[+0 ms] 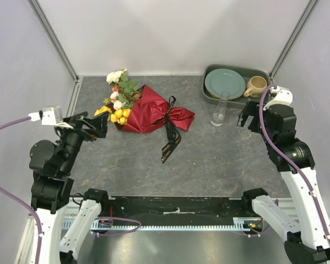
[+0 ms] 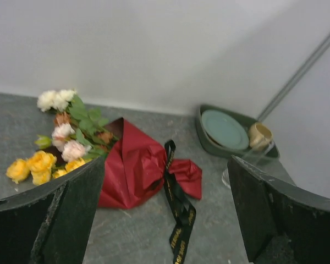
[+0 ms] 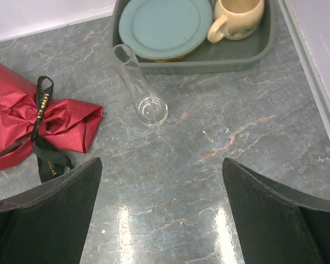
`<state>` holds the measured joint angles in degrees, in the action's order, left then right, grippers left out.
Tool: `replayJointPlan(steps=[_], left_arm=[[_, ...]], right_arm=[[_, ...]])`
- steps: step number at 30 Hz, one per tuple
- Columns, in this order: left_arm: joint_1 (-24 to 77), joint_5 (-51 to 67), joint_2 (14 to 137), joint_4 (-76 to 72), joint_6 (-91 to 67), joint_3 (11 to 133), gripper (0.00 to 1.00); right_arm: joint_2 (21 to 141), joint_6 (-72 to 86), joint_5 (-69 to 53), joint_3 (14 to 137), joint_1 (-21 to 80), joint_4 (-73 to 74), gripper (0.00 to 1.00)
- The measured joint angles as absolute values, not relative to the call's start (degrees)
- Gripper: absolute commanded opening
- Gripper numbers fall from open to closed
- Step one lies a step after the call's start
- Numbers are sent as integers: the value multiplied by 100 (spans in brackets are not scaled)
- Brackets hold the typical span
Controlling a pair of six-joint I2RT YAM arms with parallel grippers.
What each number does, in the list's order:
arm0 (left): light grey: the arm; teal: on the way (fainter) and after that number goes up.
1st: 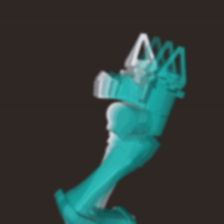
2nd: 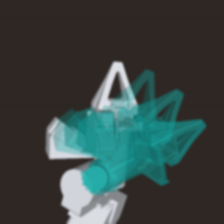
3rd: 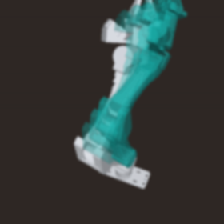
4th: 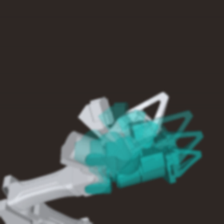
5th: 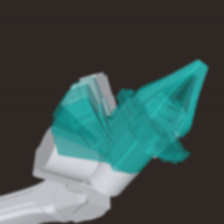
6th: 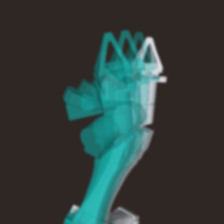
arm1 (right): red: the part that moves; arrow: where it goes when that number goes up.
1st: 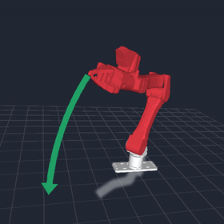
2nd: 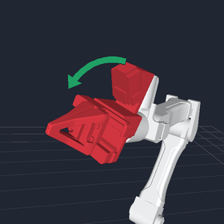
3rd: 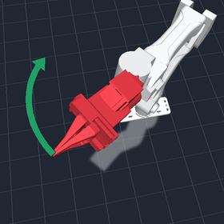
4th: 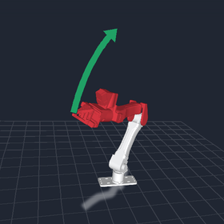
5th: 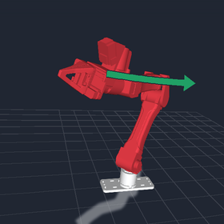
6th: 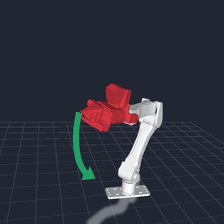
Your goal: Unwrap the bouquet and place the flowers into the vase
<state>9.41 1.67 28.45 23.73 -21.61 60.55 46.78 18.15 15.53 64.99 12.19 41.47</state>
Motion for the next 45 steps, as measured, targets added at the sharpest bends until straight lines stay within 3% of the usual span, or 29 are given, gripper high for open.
replayJointPlan(steps=[6, 13, 17, 19, 23, 30, 33, 35, 39, 45], left_arm=[[939, 1236, 3116, 2552, -2255, 5894, 99], [941, 2425, 3841, 2495, -2639, 4939, 94], [939, 2665, 4082, 2300, -3065, 4125, 98], [939, 2711, 4187, 2043, -3402, 3767, 99], [917, 2709, 4873, 1302, -4202, 3293, 97], [897, 2694, 6790, -132, -5511, 3124, 99], [1017, 2532, 7297, -412, -5937, 3138, 100], [1168, 2390, 7559, -552, -6219, 3164, 99], [1448, 2106, 8149, -764, -6541, 3411, 97], [1588, 1750, 8888, -1055, -6823, 3885, 81]], right_arm=[[5371, 1684, 663, 7231, 1745, 4119, 98], [6971, 1879, 1223, 7437, 4842, 3330, 98], [7870, 1890, 1406, 7155, 5441, 2786, 98], [8267, 1868, 1553, 7006, 5463, 2585, 94], [8971, 1772, 1623, 6860, 5223, 2152, 74], [9684, 1535, 1203, 6792, 4491, 1498, 80], [9977, 1431, 886, 6803, 4226, 1256, 73], [10235, 1365, 711, 6879, 4082, 1144, 64], [10691, 1212, 491, 7008, 3938, 982, 60], [10884, 1057, 384, 7008, 3933, 882, 53]])
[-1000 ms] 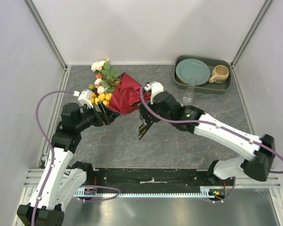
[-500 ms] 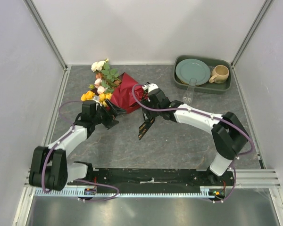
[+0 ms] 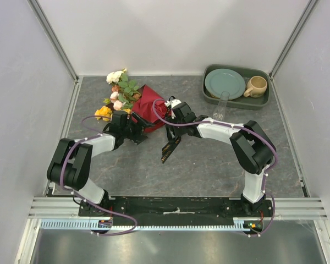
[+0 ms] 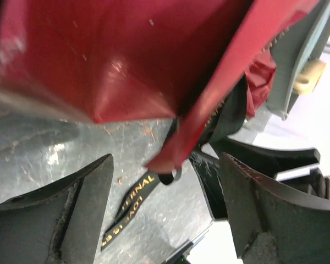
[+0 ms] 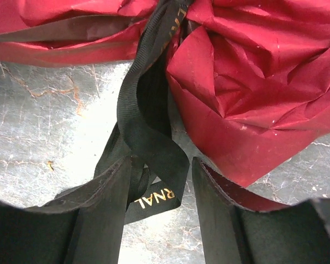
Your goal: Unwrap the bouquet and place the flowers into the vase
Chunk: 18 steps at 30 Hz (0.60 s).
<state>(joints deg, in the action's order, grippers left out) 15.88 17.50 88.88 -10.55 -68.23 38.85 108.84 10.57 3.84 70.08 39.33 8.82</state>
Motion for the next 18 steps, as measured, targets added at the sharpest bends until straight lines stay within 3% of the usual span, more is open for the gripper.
replayJointPlan(steps=[1, 3, 4, 8, 10, 13, 18], left_arm=[[1581, 1688, 8989, -1100, -6840, 3927, 73], [1573, 1588, 9196, -1135, -6860, 4018, 65], [1570, 1518, 9317, -1155, -6866, 4062, 53], [1490, 1413, 9668, -1256, -6897, 4136, 33], [1444, 1352, 9710, -1256, -6879, 4139, 16], [1378, 1271, 9710, -1243, -6777, 4187, 3], [1208, 1208, 9590, -1087, -6383, 4219, 2]], right_arm=[[10886, 1037, 377, 7008, 3933, 858, 47], [10884, 985, 370, 7006, 3931, 786, 46], [10884, 974, 366, 6993, 3931, 735, 45], [10881, 961, 344, 6842, 3931, 580, 40], [10881, 956, 325, 6722, 3931, 530, 29], [10881, 908, 274, 6643, 3931, 528, 20], [10875, 919, 235, 6635, 4001, 526, 3]])
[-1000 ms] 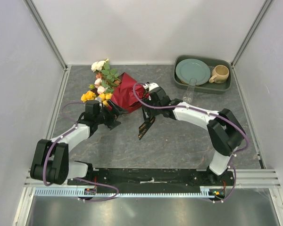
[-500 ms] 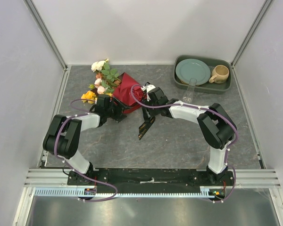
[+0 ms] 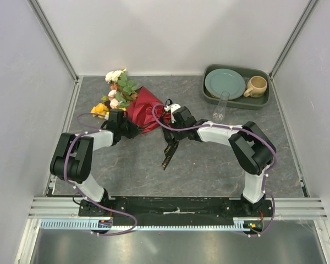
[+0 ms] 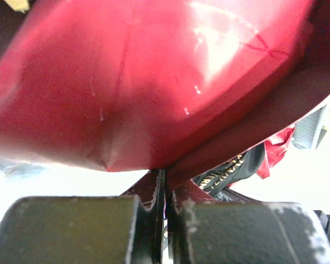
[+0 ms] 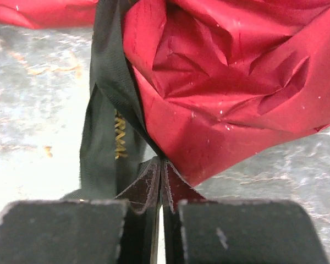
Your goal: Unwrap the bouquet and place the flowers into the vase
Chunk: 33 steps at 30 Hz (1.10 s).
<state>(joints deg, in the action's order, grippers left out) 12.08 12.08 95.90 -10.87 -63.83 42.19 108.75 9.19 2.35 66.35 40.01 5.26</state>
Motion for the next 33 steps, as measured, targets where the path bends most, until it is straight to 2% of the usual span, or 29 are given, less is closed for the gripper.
replayJointPlan(steps=[6, 9, 10, 12, 13, 16, 20, 22, 23, 24, 25, 27, 29, 30, 33], left_arm=[[937, 978, 8650, -320, -5408, 4123, 2], [845, 919, 8250, 62, -4928, 4123, 28], [829, 919, 8156, 185, -4810, 4121, 47], [816, 1002, 7981, 381, -4626, 4097, 68], [812, 1074, 7870, 447, -4567, 4040, 91], [810, 1350, 7240, 648, -4440, 3706, 91], [814, 2051, 5811, 805, -4379, 3186, 84], [860, 2502, 5159, 705, -4390, 2919, 79], [915, 2755, 4890, 475, -4410, 2711, 77], [980, 2936, 4718, 375, -4453, 2545, 77], [1087, 3105, 4506, 252, -4504, 2320, 77], [1317, 3323, 4241, 220, -4593, 1942, 77], [1450, 3417, 4086, 226, -4689, 1706, 74], [1479, 3472, 4003, 246, -4766, 1605, 68], [1566, 3575, 3962, 213, -4904, 1555, 62]], right_arm=[[10477, 1243, 121, 6445, 4512, 565, 0], [10189, 1616, -104, 6324, 4764, 517, 0], [10119, 1719, -189, 6283, 4788, 497, 0], [9992, 1999, -425, 6163, 4786, 443, 0], [9955, 2117, -515, 6123, 4777, 440, 0], [9915, 2386, -777, 6099, 4737, 491, 0], [9786, 2550, -1068, 6099, 4731, 617, 0], [9738, 2580, -1192, 6099, 4731, 663, 9], [9732, 2598, -1258, 6099, 4731, 681, 17], [9732, 2630, -1319, 6099, 4731, 694, 27], [9732, 2648, -1376, 6099, 4731, 731, 45], [9732, 2683, -1483, 6099, 4731, 788, 57], [9732, 2646, -1522, 6073, 4731, 794, 59], [9732, 2617, -1509, 6038, 4731, 794, 59], [9719, 2523, -1466, 5824, 4737, 823, 62]])
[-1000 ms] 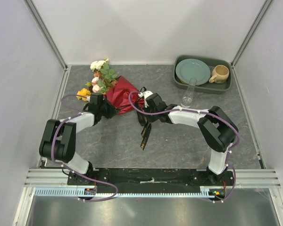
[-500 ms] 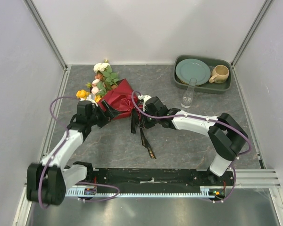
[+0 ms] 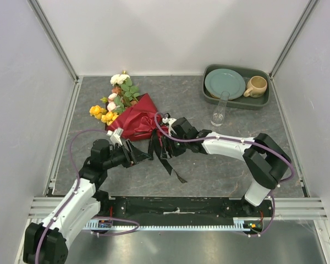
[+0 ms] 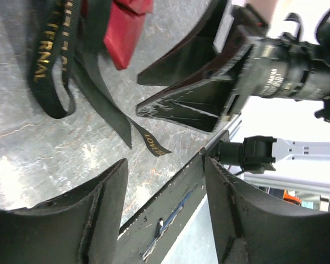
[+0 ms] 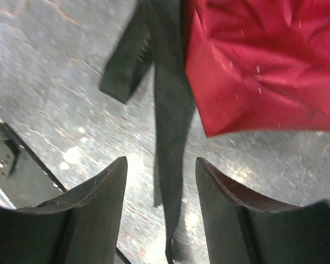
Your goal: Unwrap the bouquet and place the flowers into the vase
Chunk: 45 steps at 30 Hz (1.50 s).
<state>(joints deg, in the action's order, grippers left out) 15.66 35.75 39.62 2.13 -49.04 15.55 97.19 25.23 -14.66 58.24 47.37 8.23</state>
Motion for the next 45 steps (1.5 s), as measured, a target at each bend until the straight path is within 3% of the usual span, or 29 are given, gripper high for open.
replayJointPlan(steps=[11, 13, 14, 15, 17, 20, 26, 33, 40, 42, 45], left_arm=[[2891, 3483, 4237, 294, -5081, 1656, 60], [2941, 3343, 4237, 370, -5100, 1656, 61], [2945, 3212, 4193, 429, -5127, 1656, 61], [2943, 3116, 4139, 467, -5155, 1656, 61], [2945, 2814, 3903, 556, -5212, 1656, 63], [2943, 2329, 3315, 784, -5321, 1656, 64], [2945, 1885, 3046, 1138, -5343, 1837, 65], [2834, 1653, 4093, 1511, -5122, 2528, 62], [2502, 1653, 4923, 1503, -4703, 2919, 67], [2333, 1684, 5113, 1490, -4633, 2919, 62], [1986, 1824, 5393, 1334, -4574, 2867, 46]], right_arm=[[9559, 1911, -298, 5260, 5537, 1313, 64], [9509, 1911, -86, 5210, 5710, 1317, 52], [9507, 1920, 34, 5188, 5800, 1319, 31], [9509, 1933, 178, 5168, 5878, 1326, 21], [9511, 2005, 467, 5146, 6005, 1372, 7], [9461, 2102, 849, 5146, 6075, 1448, 0], [8838, 2117, 1411, 5516, 6045, 1776, 0], [8573, 2137, 1601, 6267, 5774, 1837, 0], [8403, 2152, 1686, 6604, 5516, 2106, 0], [8383, 2156, 1680, 6781, 5468, 2132, 0], [8364, 2169, 1682, 7039, 5406, 2132, 0]])
